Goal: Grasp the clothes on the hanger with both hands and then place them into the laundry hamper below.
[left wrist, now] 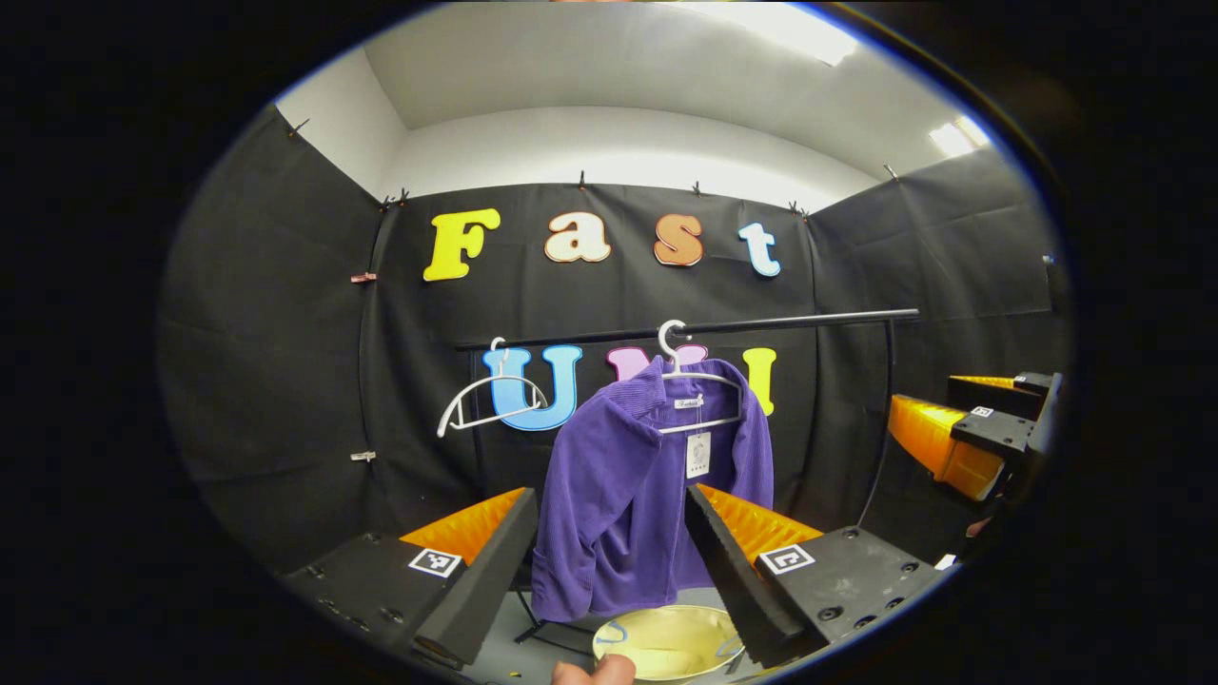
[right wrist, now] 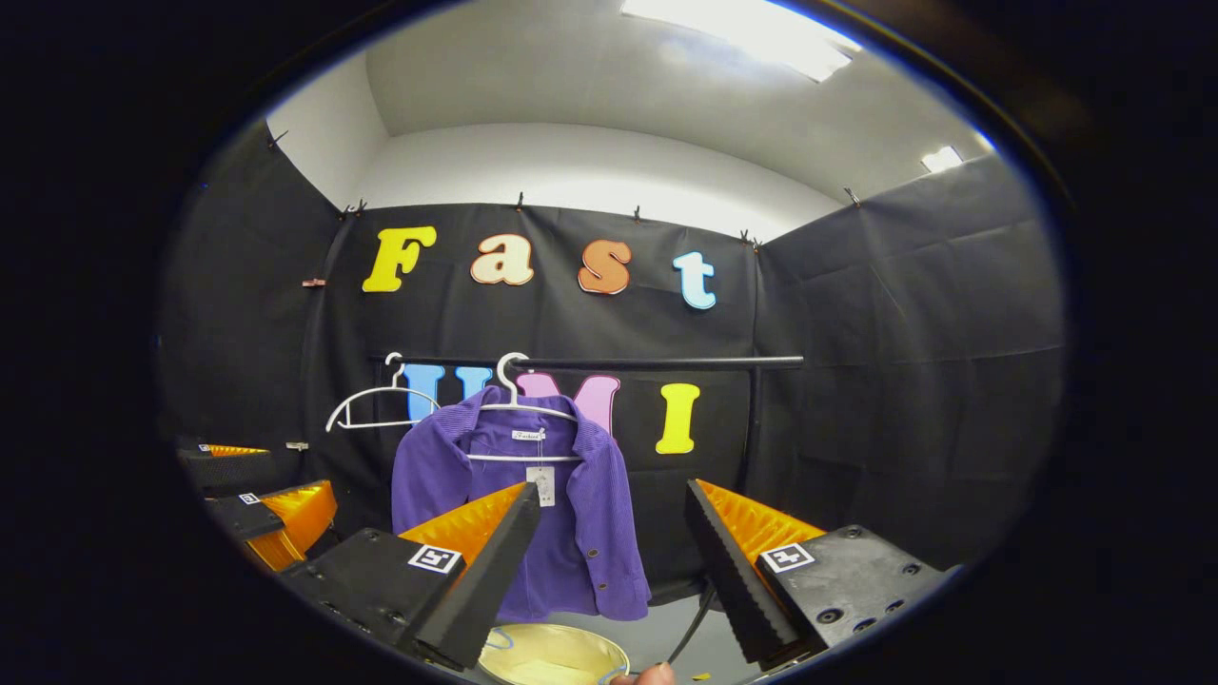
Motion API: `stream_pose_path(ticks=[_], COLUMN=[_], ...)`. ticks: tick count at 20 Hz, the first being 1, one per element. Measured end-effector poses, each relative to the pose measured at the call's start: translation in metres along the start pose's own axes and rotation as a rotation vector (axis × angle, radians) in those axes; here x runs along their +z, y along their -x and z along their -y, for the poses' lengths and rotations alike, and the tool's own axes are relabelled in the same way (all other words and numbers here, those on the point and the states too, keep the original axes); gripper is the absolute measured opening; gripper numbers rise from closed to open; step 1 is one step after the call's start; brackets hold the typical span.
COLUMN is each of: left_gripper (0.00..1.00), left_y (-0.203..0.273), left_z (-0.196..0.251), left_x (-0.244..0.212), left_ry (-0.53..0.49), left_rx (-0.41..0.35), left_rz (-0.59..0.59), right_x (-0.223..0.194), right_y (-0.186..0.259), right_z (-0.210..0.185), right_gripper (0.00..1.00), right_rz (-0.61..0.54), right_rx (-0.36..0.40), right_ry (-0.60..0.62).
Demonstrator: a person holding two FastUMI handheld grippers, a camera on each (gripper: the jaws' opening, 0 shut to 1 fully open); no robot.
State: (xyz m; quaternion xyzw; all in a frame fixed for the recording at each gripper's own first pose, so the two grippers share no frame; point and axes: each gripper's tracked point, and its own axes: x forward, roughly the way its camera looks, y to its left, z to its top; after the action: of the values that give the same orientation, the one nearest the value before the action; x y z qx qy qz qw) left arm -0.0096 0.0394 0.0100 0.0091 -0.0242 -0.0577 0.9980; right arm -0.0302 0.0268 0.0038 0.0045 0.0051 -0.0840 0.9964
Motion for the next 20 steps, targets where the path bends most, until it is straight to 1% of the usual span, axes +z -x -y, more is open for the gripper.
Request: stream_pose_path(ticks=[2,7,9,15,20], left_gripper=[0.98,0.98,0.98,0.98,0.98], left_y=[-0.007,-0.030,-0.041,-0.074,-0.125], left_z=[0.003,0.008,0.010,0.019,0.030], left_x=[-0.002,0.003,0.000,-0.005,-0.013], left_ry=[0.003,0.008,0.002,-0.010,-0.015], left_rx=[0.003,0.038,0.057,0.094,0.109], left_rz=[-0.009,-0.008,-0.019,-0.029,-0.027], right_x=[-0.001,-0.003,-0.009,-0.039,-0.060], right_y=[-0.006,-0.039,-0.059,-0.131,-0.185], right_z=[-0.001,-0.014,-0.020,-0.025,-0.031], right_gripper=[0.98,0.98,0.98,0.98,0.98], right_rz=[0.002,0.023,0.020,-0.003,-0.006], right_rx=[0.004,0.077,0.106,0.131,0.165], right_ry=[0.001,0.012,0.010,0.000,0.015])
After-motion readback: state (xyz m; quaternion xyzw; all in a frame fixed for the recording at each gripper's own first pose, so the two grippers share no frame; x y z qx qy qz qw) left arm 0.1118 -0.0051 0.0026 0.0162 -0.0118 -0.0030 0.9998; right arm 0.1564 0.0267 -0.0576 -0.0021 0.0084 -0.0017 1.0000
